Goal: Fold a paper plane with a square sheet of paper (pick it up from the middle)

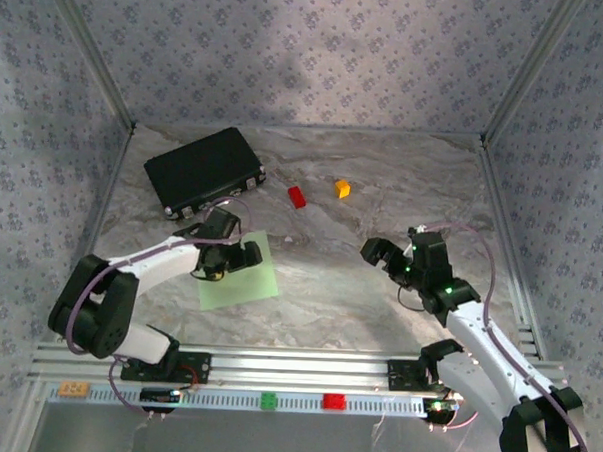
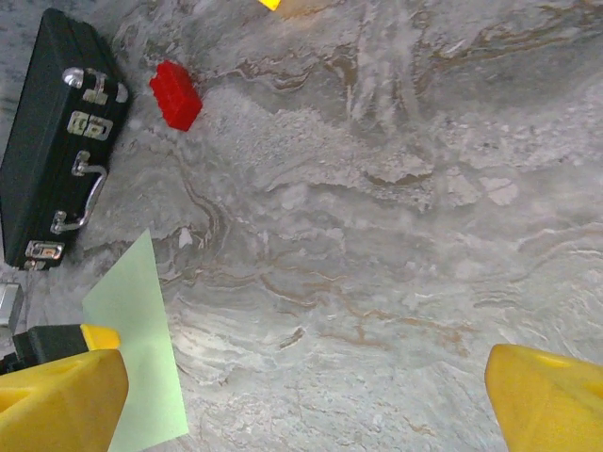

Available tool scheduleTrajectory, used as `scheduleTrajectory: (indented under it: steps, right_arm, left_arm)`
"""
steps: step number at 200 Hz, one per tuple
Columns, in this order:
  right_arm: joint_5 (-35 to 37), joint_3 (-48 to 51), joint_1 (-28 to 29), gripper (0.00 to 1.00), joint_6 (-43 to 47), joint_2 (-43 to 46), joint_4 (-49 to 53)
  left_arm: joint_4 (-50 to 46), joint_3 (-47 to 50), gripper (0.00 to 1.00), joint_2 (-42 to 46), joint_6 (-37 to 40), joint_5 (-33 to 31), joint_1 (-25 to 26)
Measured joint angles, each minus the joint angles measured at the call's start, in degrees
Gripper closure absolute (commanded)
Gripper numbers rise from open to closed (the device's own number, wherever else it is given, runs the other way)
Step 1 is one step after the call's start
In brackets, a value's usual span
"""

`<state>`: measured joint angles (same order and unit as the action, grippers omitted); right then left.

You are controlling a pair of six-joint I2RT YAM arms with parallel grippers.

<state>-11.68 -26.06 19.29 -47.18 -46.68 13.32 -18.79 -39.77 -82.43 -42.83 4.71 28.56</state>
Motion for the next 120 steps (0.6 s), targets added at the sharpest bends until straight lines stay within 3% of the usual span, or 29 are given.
scheduleTrajectory:
  steps: [120]
  right_arm:
    - [2.9, 0.7, 0.0, 0.01, 0.2, 7.6, 3.7]
  left_arm:
    - [0.9, -22.4, 0.08, -20.6, -6.4, -4.8, 24.1]
